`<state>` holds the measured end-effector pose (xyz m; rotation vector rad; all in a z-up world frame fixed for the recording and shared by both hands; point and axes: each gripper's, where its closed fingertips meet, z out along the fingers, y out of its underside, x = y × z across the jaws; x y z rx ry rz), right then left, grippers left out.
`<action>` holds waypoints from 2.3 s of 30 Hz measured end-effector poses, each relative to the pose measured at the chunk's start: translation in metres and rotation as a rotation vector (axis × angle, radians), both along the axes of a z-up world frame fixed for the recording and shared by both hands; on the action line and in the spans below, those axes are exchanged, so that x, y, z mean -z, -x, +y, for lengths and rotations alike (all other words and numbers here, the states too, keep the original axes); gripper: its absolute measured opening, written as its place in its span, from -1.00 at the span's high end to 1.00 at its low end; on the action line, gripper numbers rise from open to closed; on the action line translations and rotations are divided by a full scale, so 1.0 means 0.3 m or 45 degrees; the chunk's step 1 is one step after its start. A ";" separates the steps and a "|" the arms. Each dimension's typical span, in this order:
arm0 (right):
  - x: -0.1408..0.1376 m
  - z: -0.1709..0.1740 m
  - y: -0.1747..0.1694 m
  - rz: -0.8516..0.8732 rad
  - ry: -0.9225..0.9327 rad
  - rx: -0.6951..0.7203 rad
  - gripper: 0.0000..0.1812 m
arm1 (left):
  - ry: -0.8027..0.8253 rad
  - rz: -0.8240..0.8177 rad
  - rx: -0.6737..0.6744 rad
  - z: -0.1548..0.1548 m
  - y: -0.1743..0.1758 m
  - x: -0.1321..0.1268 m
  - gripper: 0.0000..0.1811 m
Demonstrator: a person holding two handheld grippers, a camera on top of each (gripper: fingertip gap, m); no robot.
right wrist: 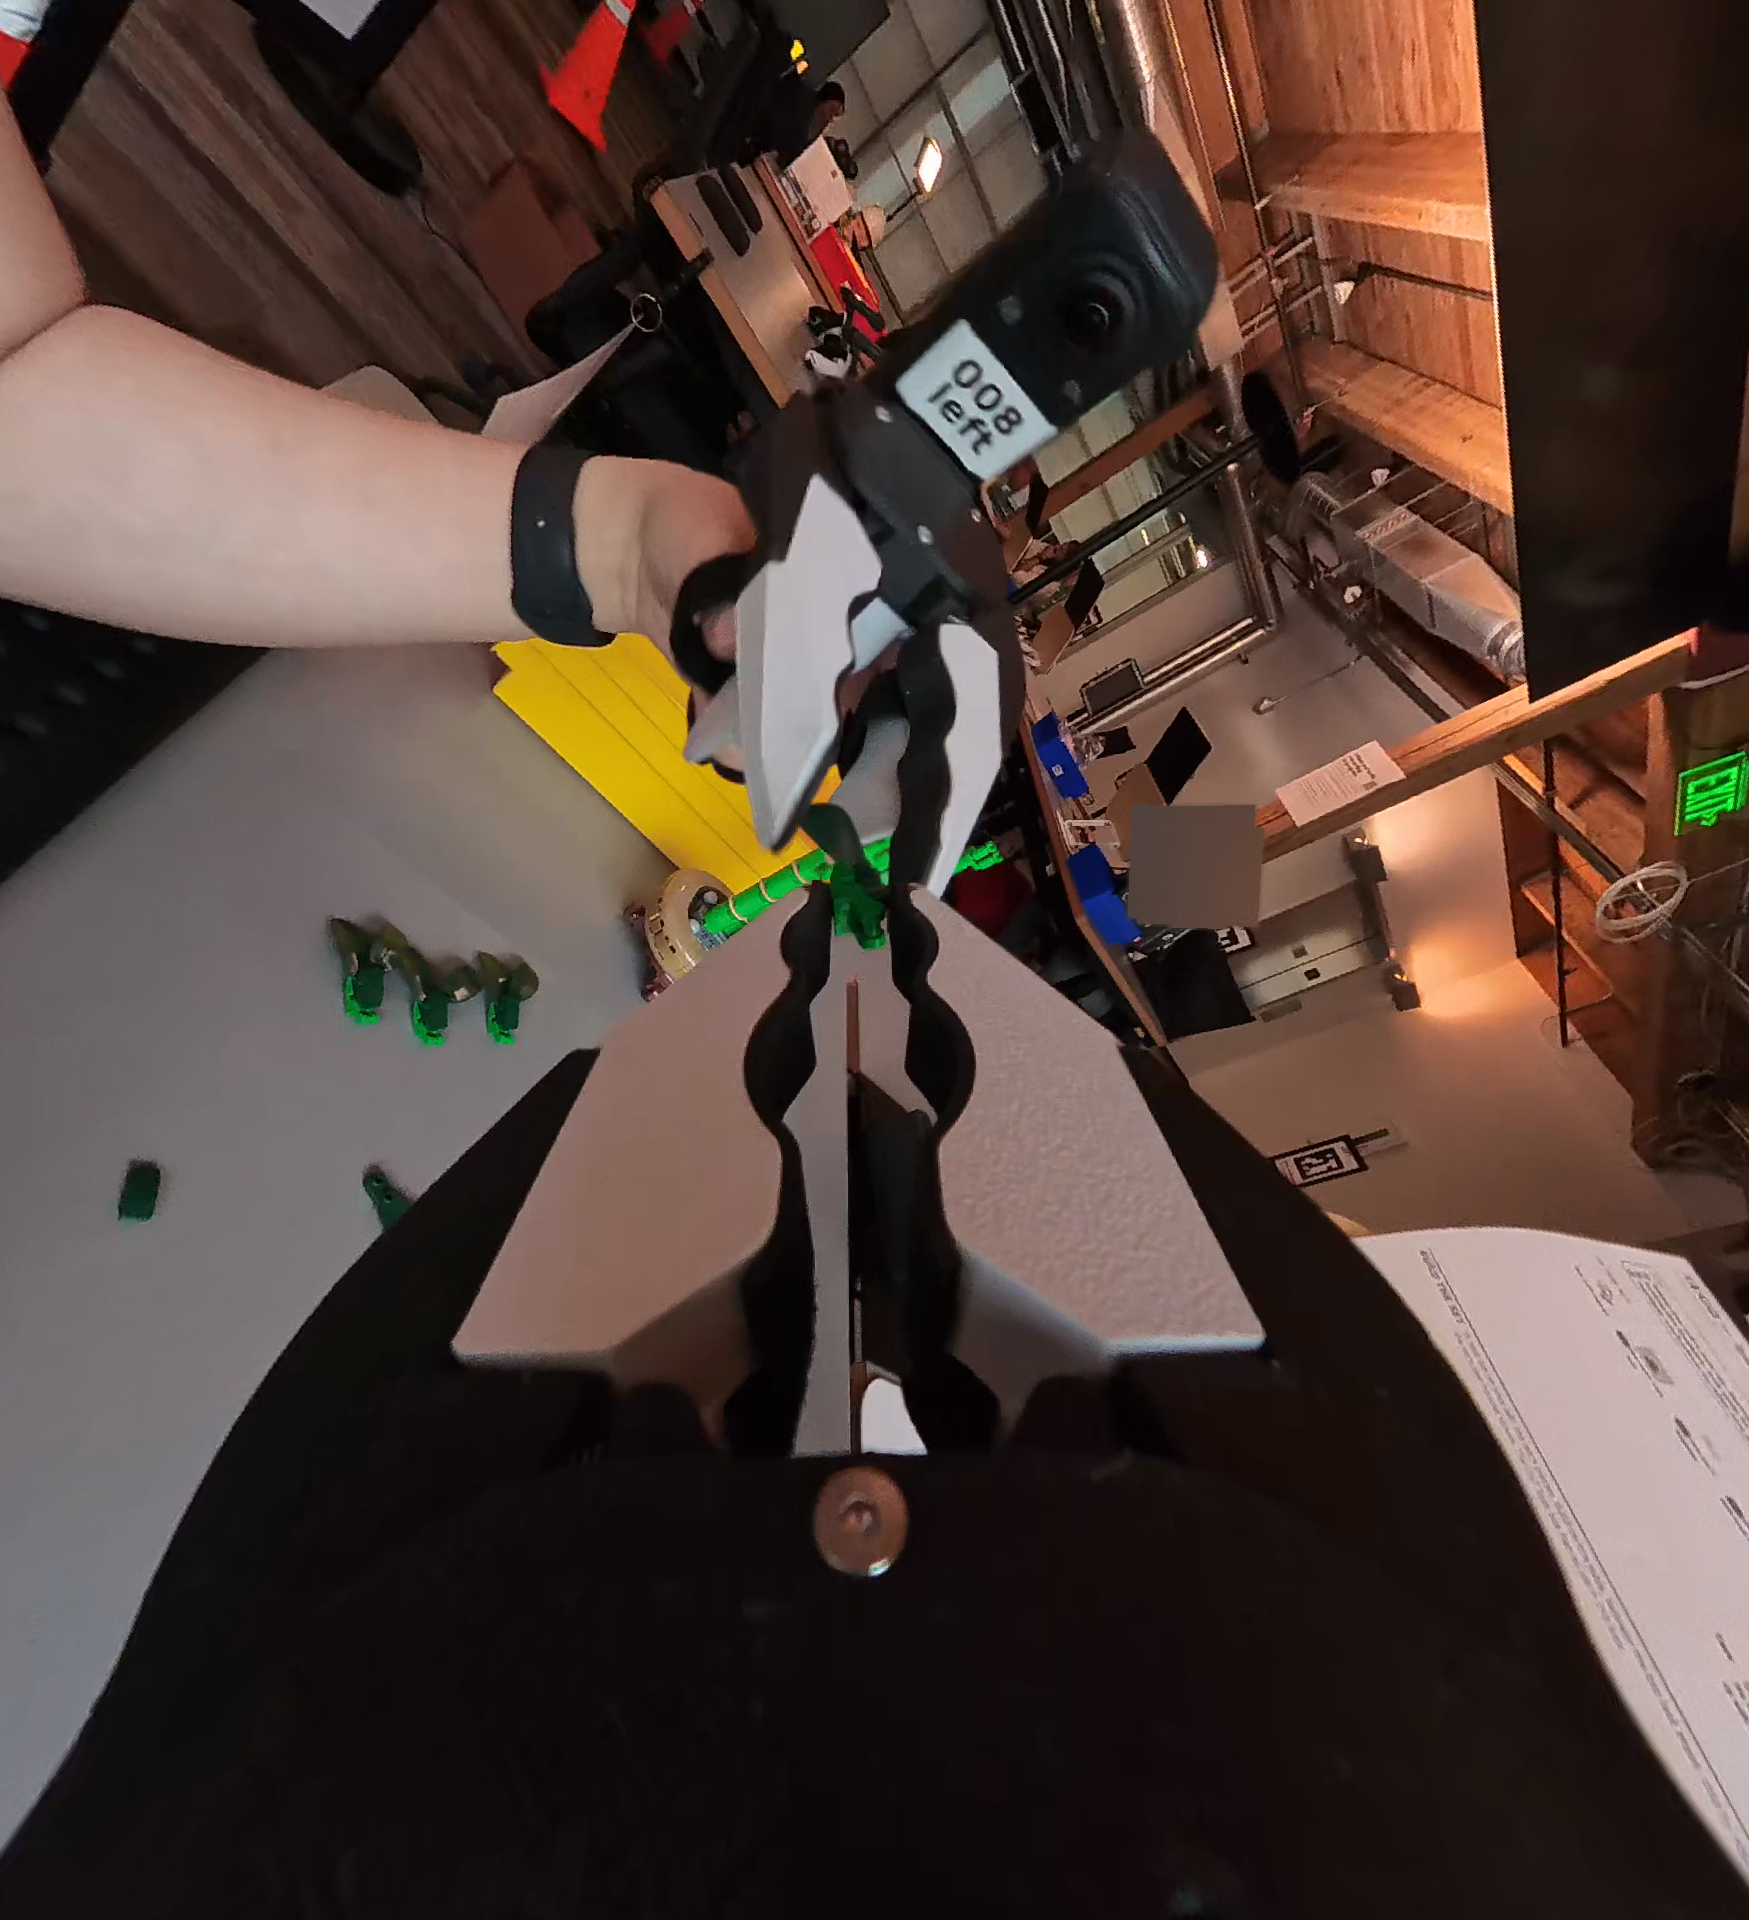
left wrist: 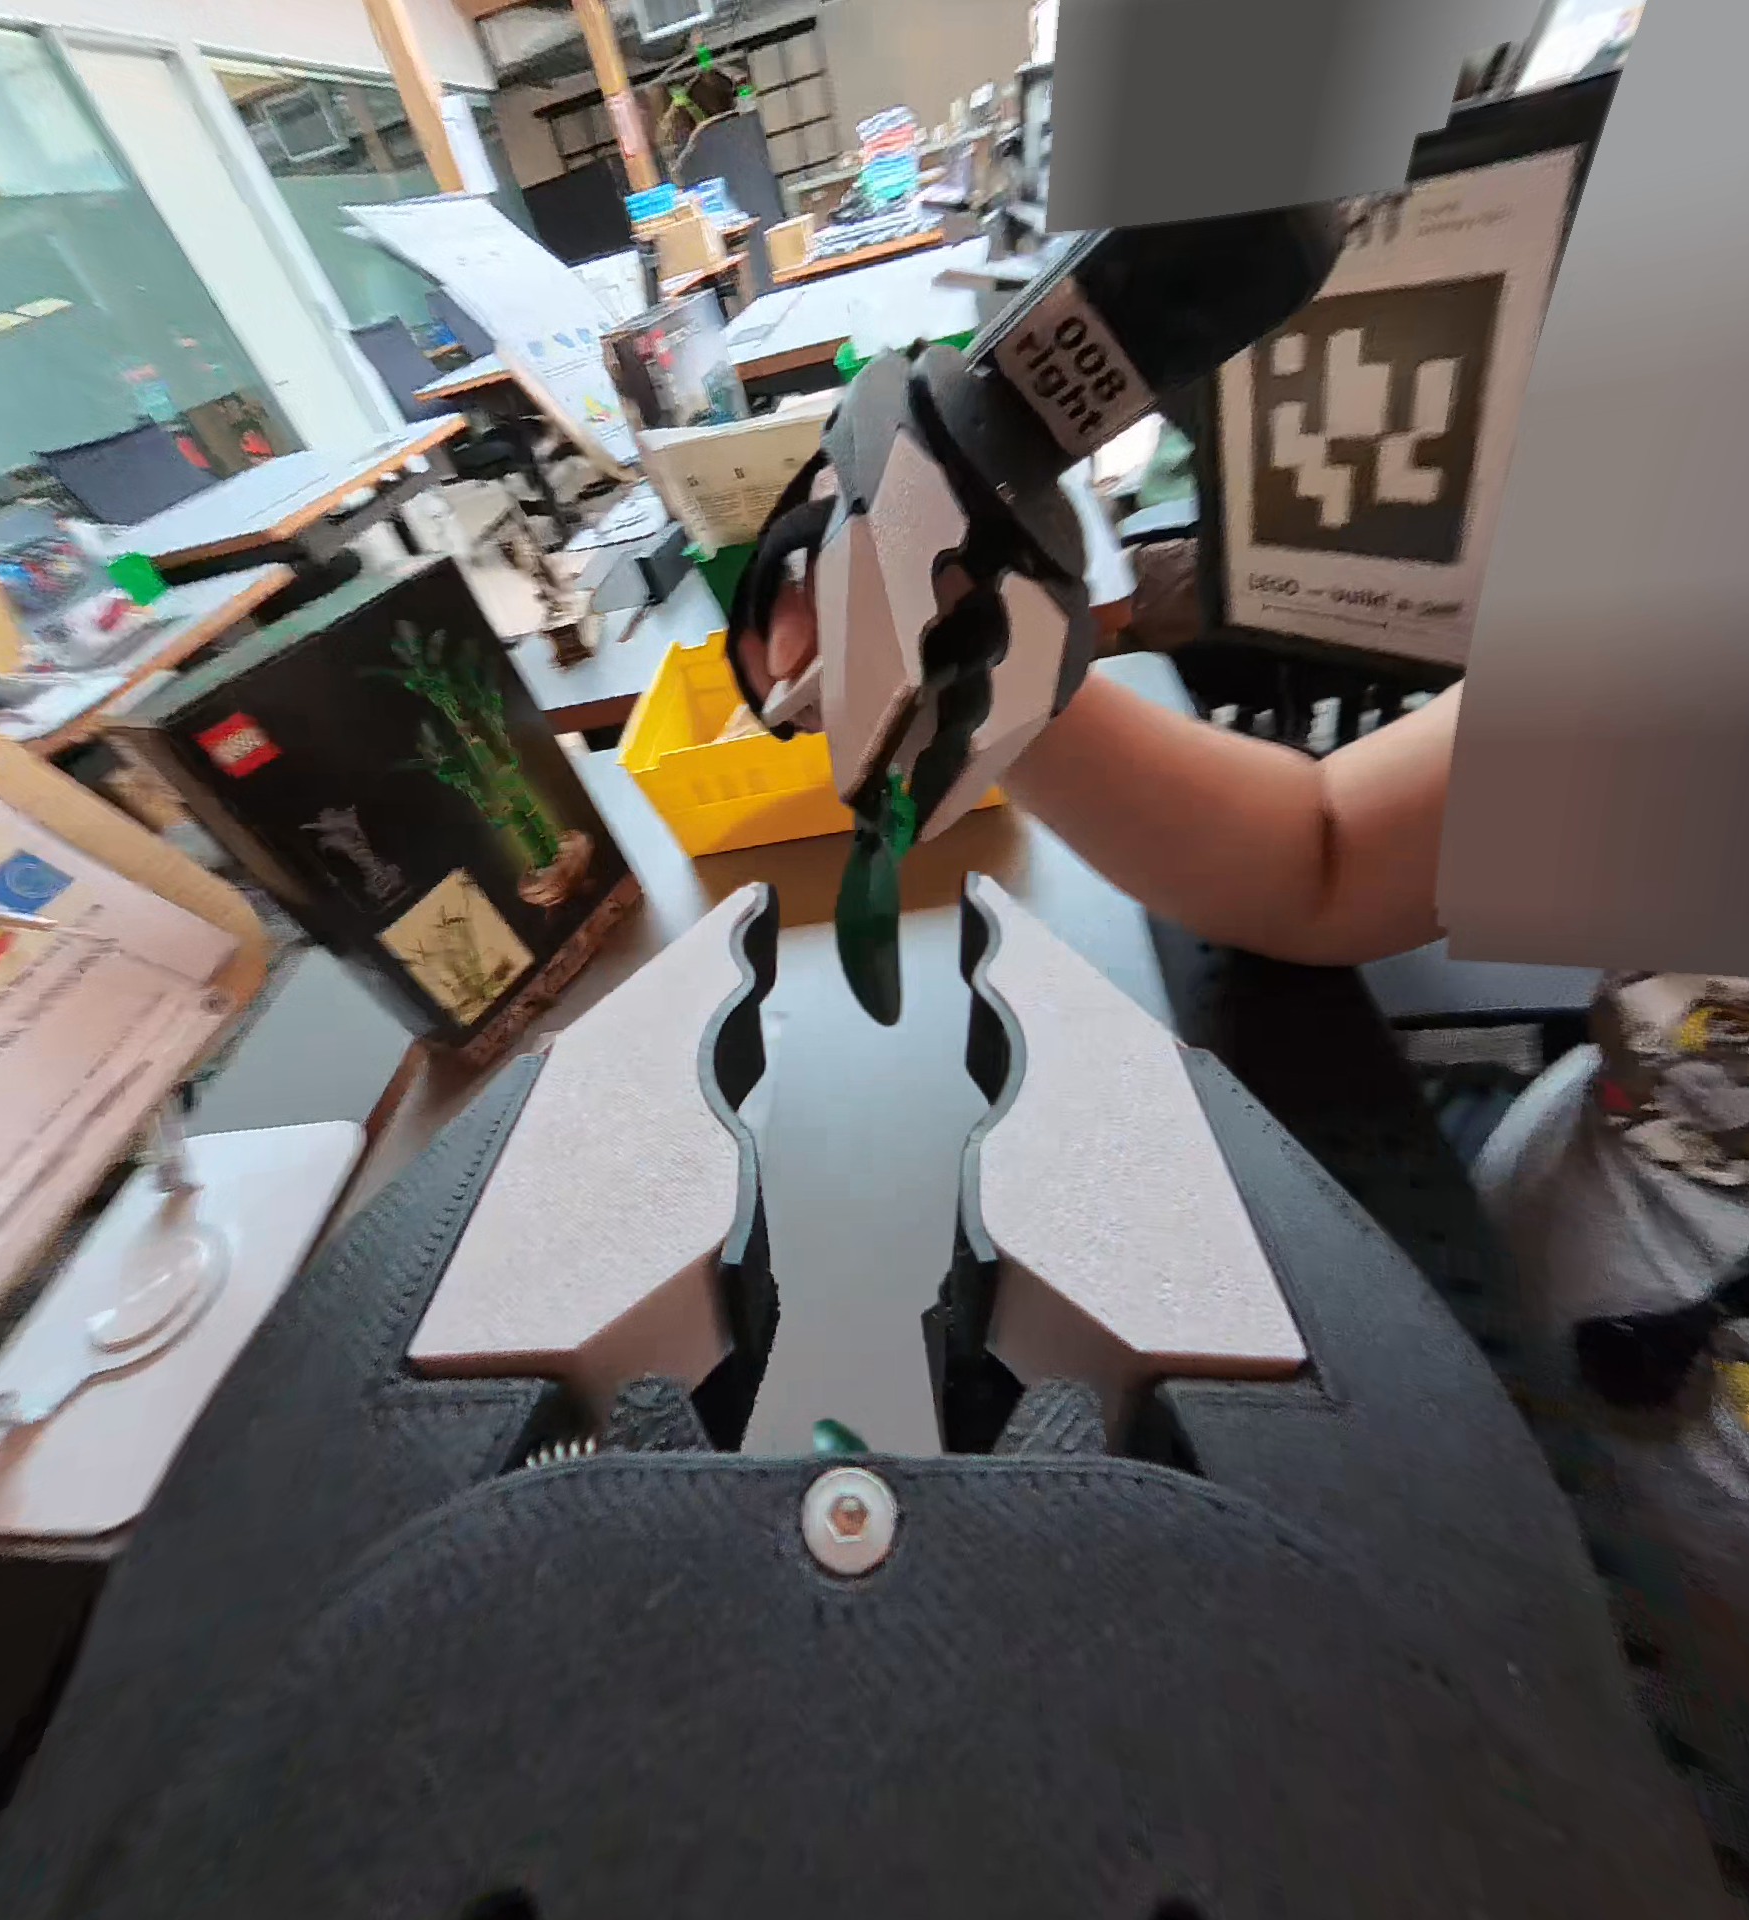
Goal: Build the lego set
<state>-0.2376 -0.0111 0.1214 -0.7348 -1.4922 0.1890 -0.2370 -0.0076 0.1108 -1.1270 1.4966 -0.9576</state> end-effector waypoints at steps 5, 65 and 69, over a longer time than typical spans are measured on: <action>-0.010 0.005 -0.007 0.014 0.094 0.014 0.90 | -0.574 -0.017 -0.190 0.000 -0.038 -0.010 0.69; 0.035 0.017 -0.070 -0.052 0.253 -0.003 0.90 | -0.808 0.093 -0.301 0.010 -0.102 0.019 0.92; 0.037 0.025 -0.080 -0.057 0.250 0.019 0.90 | -0.715 0.051 -0.265 0.019 -0.114 0.020 0.93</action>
